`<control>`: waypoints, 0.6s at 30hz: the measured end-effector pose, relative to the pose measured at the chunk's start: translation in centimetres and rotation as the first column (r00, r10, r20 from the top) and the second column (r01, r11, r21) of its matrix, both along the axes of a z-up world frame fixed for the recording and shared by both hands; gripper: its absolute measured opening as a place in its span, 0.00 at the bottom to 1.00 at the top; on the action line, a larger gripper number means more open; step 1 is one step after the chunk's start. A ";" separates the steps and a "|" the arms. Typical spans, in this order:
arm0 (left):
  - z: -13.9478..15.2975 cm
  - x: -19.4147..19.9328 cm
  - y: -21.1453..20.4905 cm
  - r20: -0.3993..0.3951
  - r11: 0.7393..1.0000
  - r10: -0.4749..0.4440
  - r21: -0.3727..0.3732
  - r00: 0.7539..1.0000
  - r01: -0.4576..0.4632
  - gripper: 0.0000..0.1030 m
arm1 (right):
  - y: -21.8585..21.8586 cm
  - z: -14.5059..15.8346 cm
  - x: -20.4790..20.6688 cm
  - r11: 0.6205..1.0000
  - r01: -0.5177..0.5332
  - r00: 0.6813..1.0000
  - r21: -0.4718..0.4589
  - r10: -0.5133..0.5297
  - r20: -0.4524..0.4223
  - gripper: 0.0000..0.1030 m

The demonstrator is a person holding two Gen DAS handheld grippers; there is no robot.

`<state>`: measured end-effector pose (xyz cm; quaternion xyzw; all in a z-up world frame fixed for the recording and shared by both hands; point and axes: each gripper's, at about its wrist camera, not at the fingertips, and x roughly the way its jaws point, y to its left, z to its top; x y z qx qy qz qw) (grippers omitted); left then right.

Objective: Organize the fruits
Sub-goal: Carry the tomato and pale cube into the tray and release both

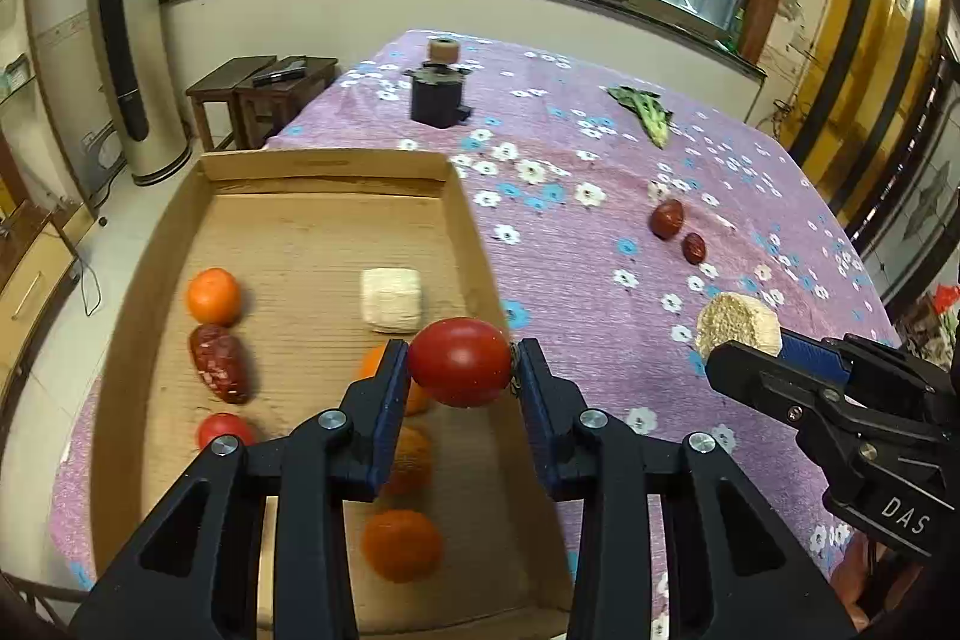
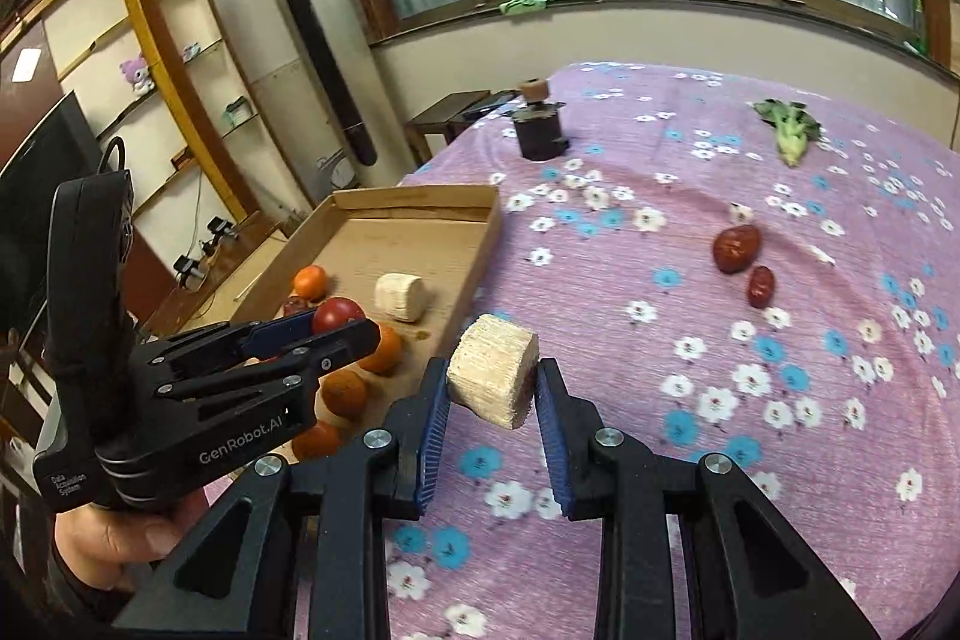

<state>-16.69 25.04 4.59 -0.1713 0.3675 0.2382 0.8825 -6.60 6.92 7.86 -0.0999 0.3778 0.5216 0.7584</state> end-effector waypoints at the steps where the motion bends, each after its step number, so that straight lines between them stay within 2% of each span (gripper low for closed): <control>1: 0.0 -0.2 0.2 0.002 1.000 0.006 0.000 1.000 -0.006 0.33 | 0.3 0.0 -0.2 1.000 -0.006 1.000 0.000 0.006 0.001 0.28; 18: -0.4 -1.3 2.4 -0.003 0.998 0.055 -0.010 0.998 -0.055 0.33 | 3.5 0.0 -1.2 0.998 -0.061 0.998 -0.008 0.061 -0.003 0.28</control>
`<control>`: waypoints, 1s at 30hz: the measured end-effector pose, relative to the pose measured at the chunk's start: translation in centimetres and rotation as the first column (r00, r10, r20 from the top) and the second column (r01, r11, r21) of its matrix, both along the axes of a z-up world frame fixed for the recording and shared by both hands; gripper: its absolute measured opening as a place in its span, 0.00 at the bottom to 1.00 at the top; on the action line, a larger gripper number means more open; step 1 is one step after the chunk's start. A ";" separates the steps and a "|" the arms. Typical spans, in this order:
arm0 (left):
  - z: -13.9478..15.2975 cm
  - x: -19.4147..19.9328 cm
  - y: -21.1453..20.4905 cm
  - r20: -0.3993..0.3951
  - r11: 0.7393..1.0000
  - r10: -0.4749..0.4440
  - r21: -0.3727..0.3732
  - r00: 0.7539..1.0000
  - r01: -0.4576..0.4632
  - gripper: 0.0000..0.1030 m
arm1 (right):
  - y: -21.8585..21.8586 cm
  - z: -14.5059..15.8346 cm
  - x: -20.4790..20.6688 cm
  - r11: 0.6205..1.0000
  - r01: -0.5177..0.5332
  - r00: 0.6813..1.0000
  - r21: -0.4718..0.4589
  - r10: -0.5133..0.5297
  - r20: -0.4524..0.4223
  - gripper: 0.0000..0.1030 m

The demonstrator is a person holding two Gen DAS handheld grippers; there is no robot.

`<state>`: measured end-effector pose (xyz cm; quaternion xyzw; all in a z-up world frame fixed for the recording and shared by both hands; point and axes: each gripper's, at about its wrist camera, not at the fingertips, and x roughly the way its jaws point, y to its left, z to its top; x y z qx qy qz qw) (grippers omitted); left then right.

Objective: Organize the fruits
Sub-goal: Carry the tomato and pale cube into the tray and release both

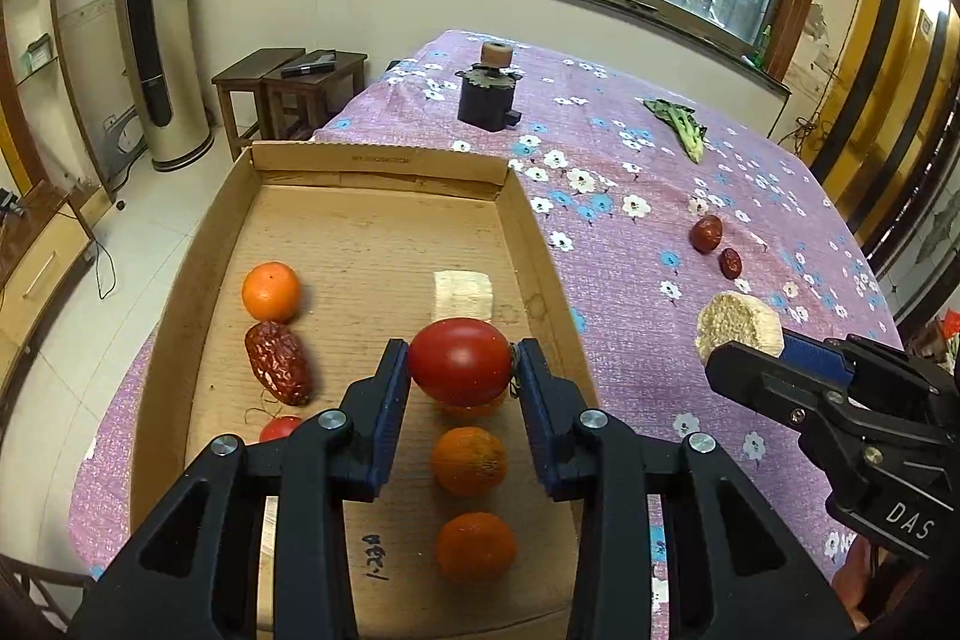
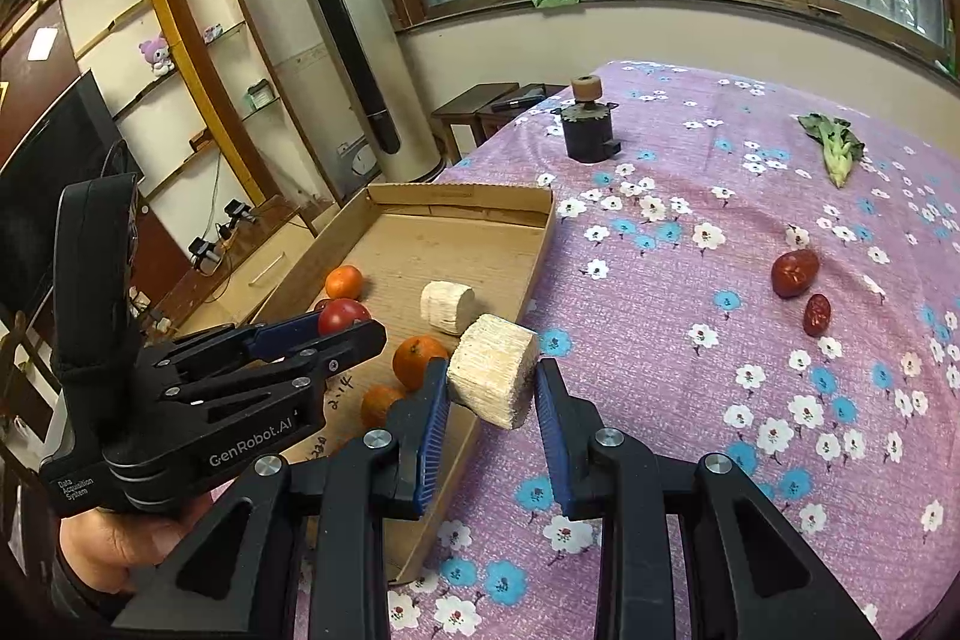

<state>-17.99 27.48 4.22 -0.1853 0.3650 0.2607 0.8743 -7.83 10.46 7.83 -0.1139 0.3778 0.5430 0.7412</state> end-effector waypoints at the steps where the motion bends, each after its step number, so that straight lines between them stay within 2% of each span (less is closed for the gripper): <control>1: -0.1 0.0 0.2 -0.002 1.000 0.003 0.000 1.000 -0.003 0.33 | 0.2 0.0 0.0 1.000 -0.002 1.000 -0.001 0.002 -0.001 0.28; 13: -0.4 -0.3 2.2 -0.018 0.999 0.032 -0.004 0.999 -0.032 0.33 | 2.8 -0.9 -0.2 0.999 -0.040 0.999 -0.018 0.039 -0.020 0.28; 30: 0.7 1.1 10.8 -0.042 0.989 0.146 -0.003 0.988 -0.146 0.33 | 11.4 -2.3 2.1 0.995 -0.073 0.996 -0.062 0.070 -0.046 0.28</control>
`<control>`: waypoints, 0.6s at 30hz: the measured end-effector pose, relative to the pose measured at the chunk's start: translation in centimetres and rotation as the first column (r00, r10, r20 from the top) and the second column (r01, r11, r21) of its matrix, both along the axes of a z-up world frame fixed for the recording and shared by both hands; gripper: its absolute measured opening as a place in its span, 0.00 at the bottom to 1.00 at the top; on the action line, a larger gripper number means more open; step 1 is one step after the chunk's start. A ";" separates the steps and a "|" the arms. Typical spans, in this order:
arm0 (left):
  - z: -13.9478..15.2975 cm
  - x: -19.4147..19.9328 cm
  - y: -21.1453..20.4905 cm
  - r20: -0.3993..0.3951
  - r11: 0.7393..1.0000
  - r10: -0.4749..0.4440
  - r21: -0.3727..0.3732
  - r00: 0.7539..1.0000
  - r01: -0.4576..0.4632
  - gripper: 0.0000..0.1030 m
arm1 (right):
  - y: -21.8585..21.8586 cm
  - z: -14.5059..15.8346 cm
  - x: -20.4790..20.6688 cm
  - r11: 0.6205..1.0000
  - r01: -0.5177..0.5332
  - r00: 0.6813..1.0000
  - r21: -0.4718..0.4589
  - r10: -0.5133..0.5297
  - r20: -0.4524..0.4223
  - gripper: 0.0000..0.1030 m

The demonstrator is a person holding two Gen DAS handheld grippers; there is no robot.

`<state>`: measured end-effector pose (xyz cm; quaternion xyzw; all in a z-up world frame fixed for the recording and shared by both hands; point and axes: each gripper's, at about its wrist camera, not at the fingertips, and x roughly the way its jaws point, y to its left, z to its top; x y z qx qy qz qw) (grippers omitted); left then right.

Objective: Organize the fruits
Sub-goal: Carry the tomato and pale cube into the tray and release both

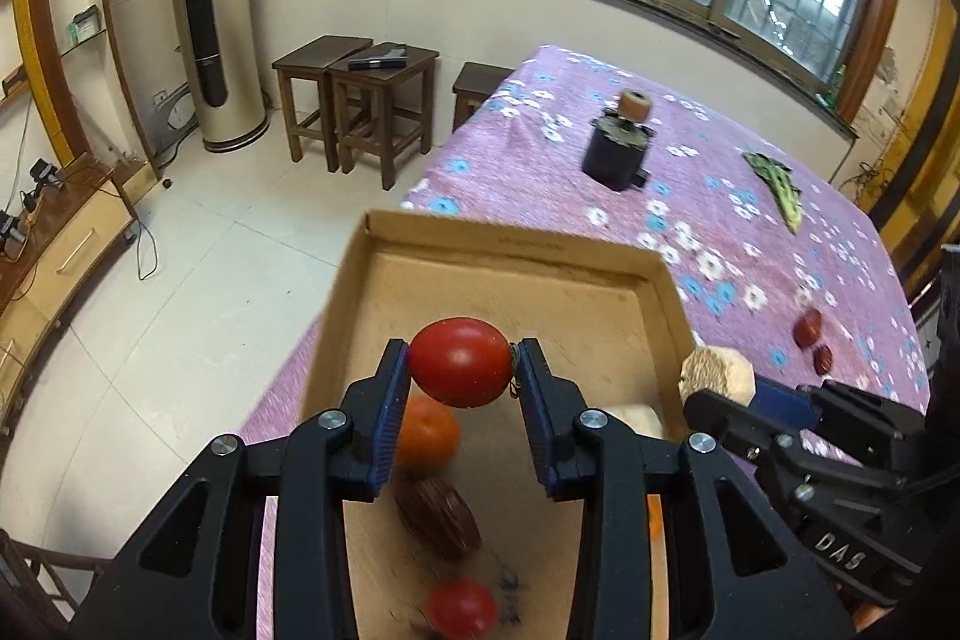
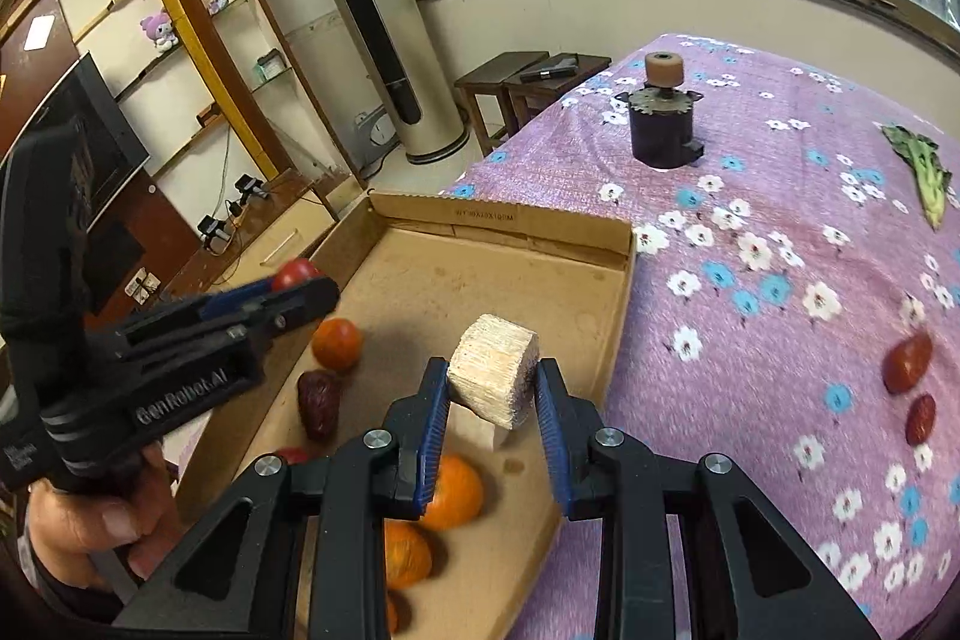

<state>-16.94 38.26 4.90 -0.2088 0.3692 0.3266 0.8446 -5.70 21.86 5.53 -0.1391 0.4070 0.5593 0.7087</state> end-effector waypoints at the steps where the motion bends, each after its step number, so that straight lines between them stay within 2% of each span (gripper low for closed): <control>1: -0.1 0.4 0.5 -0.012 1.000 0.006 -0.001 1.000 -0.006 0.33 | 0.5 -0.2 0.2 1.000 0.000 1.000 -0.008 0.000 0.003 0.28; 8: -2.6 2.6 2.2 -0.097 0.999 0.012 -0.041 0.995 -0.016 0.33 | 4.3 -1.8 1.0 0.998 -0.016 1.000 -0.067 0.017 0.009 0.28; 15: -4.9 3.8 2.8 -0.179 0.997 0.005 -0.080 0.984 -0.020 0.33 | 6.1 -3.8 1.1 0.991 -0.033 0.999 -0.130 0.035 0.015 0.28; 18: -5.1 4.1 2.7 -0.202 0.997 0.008 -0.069 0.979 -0.022 0.34 | 6.5 -4.4 1.3 0.989 -0.032 0.999 -0.147 0.035 0.018 0.29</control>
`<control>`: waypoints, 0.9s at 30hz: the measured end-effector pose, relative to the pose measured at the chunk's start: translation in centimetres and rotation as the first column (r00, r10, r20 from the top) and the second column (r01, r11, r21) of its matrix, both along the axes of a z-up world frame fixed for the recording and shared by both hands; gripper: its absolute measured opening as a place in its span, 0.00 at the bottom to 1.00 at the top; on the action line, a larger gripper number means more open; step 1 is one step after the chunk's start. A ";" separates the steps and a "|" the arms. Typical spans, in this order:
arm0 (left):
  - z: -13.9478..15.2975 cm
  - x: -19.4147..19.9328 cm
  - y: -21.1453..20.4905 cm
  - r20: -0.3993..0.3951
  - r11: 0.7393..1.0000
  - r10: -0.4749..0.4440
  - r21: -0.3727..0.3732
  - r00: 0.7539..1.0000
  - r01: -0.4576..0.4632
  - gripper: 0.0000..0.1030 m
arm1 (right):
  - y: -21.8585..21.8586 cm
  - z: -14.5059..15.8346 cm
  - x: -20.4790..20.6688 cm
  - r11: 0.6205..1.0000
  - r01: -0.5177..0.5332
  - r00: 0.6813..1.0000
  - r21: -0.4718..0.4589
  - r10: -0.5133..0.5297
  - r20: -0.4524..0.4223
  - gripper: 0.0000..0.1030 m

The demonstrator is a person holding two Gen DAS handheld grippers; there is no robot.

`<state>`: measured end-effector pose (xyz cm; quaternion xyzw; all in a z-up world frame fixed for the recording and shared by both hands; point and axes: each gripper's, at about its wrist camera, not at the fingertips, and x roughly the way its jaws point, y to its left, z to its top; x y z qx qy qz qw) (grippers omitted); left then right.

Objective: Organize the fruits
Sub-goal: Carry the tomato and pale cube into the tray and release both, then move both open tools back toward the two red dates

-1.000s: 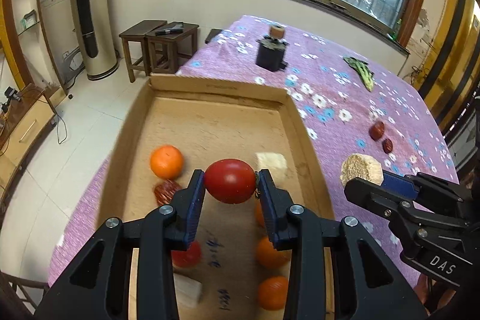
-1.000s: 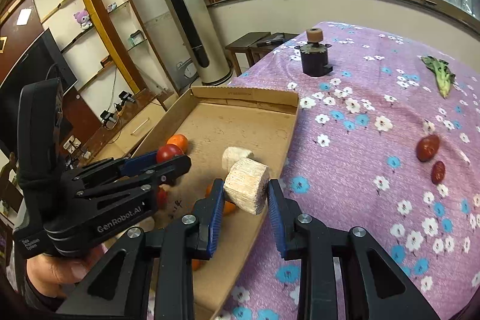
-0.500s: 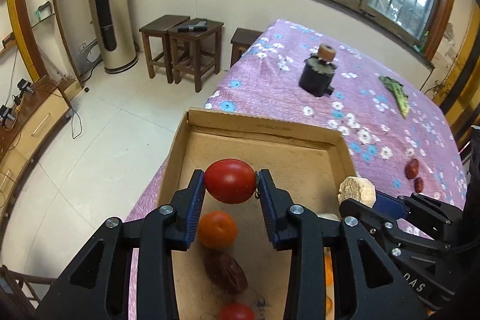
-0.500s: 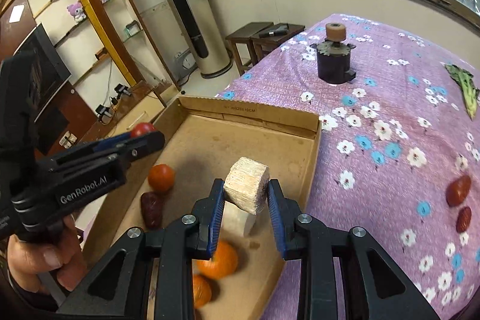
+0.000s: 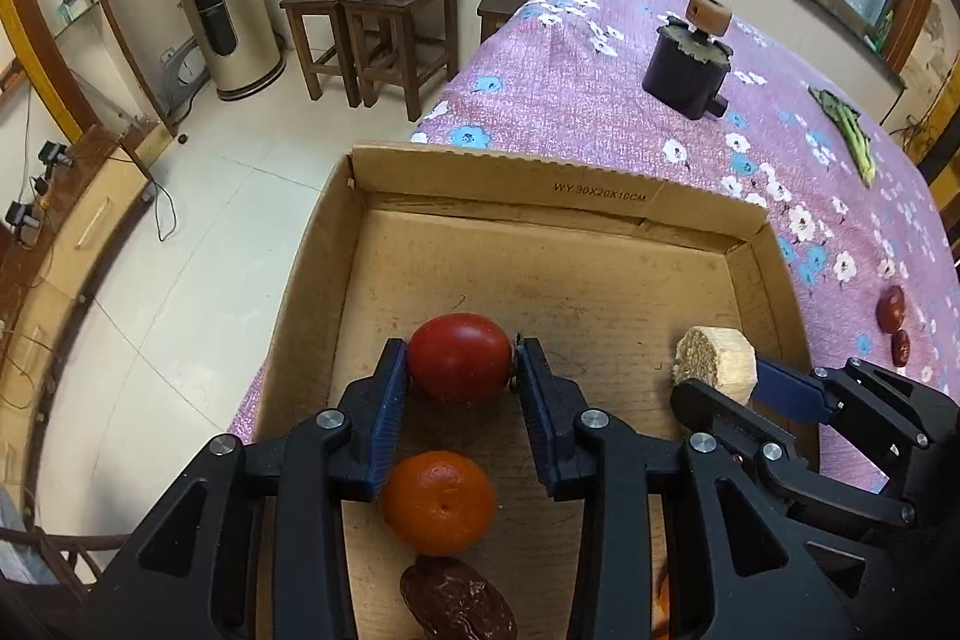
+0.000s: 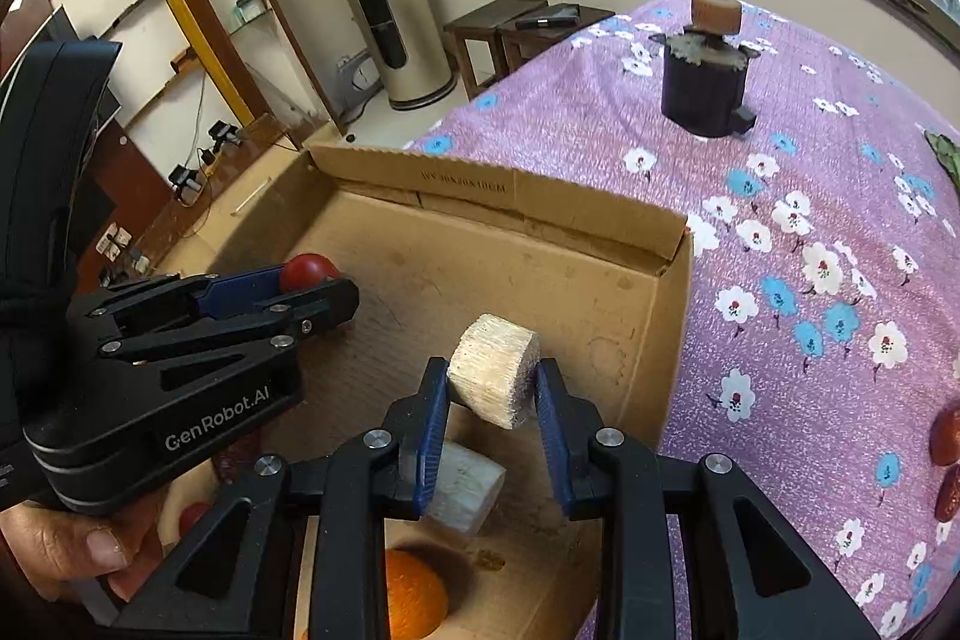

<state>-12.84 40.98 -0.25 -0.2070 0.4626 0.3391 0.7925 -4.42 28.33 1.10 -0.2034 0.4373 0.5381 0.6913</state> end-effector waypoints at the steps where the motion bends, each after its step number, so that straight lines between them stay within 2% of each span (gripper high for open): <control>1: 0.1 0.1 0.0 -0.005 1.000 0.003 0.000 1.000 -0.003 0.39 | 0.0 -0.1 0.1 1.000 0.000 1.000 -0.001 0.000 -0.004 0.30; 2: 0.1 0.1 0.1 -0.006 1.000 0.009 -0.001 1.000 -0.009 0.47 | 0.0 -0.1 0.2 1.000 0.005 1.000 0.001 -0.005 -0.003 0.32; 4: 0.4 -0.3 0.1 0.000 1.000 0.025 0.005 1.000 -0.025 0.52 | 0.0 -0.2 0.2 1.000 0.008 1.000 -0.005 -0.008 0.002 0.36; 12: 3.5 -2.5 -2.1 0.108 0.998 0.043 0.038 0.993 -0.047 0.53 | -3.2 1.6 0.7 0.998 0.037 0.999 0.060 -0.035 -0.025 0.39; 18: 4.8 -2.1 -5.8 0.162 0.999 -0.028 0.034 0.986 0.023 0.55 | -8.3 3.2 2.0 0.986 0.106 0.993 0.128 -0.099 -0.059 0.42; 27: 5.8 -0.1 -10.4 0.178 0.991 -0.134 0.039 0.975 0.129 0.55 | -15.5 3.7 4.4 0.967 0.212 0.977 0.140 -0.206 -0.056 0.42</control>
